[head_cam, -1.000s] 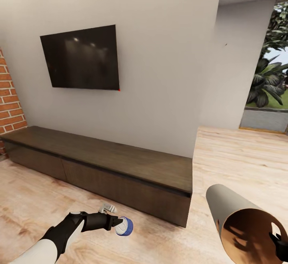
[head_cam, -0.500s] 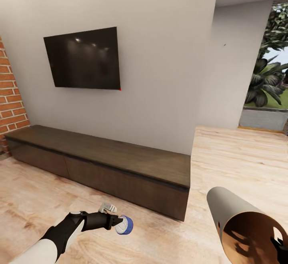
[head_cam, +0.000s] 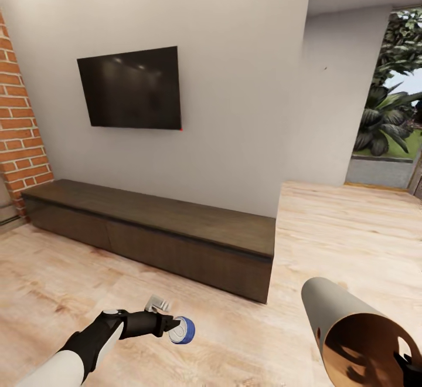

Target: Put the three can of soda from the living room inside the tash can in the kitchen.

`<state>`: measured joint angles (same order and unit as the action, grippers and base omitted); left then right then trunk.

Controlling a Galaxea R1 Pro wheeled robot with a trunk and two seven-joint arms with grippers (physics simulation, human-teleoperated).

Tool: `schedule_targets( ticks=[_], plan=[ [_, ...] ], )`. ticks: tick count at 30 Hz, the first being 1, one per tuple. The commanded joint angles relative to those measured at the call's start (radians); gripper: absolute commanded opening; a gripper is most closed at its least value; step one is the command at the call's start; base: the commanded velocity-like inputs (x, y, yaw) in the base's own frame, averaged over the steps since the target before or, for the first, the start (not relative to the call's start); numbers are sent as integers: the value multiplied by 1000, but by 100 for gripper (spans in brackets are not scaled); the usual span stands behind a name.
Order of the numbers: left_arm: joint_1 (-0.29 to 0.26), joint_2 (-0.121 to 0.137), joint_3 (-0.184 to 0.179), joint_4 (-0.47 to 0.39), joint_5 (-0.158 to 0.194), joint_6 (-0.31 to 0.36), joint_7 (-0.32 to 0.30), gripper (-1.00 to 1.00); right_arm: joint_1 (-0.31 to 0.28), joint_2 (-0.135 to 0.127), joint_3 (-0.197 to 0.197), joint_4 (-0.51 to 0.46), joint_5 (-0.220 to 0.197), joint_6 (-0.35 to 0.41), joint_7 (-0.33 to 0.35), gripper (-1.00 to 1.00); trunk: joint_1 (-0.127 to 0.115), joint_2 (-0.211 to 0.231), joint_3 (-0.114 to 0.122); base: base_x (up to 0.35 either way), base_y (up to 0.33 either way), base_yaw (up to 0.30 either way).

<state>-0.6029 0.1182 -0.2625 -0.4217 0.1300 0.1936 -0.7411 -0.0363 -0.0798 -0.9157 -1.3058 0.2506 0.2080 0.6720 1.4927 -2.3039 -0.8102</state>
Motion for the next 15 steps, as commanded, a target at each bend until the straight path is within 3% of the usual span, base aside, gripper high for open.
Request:
schedule_targets(
  ticks=[1, 11, 15],
  plan=[
    [0, 0, 0, 0, 0, 0, 0, -100, -1, 0, 0, 2, -11, 2, 5, -100, 0, 0, 0, -322, 112, 0],
    [0, 1, 0, 0, -2, 0, -5, -100, -1, 0, 0, 18, -11, 3, 2, -100, 0, 0, 0, -317, 122, 0],
    [0, 0, 1, -5, 0, -1, -12, -100, -1, -1, 2, 28, -9, 4, 1, -100, 0, 0, 0, -181, 75, 0]
  ],
)
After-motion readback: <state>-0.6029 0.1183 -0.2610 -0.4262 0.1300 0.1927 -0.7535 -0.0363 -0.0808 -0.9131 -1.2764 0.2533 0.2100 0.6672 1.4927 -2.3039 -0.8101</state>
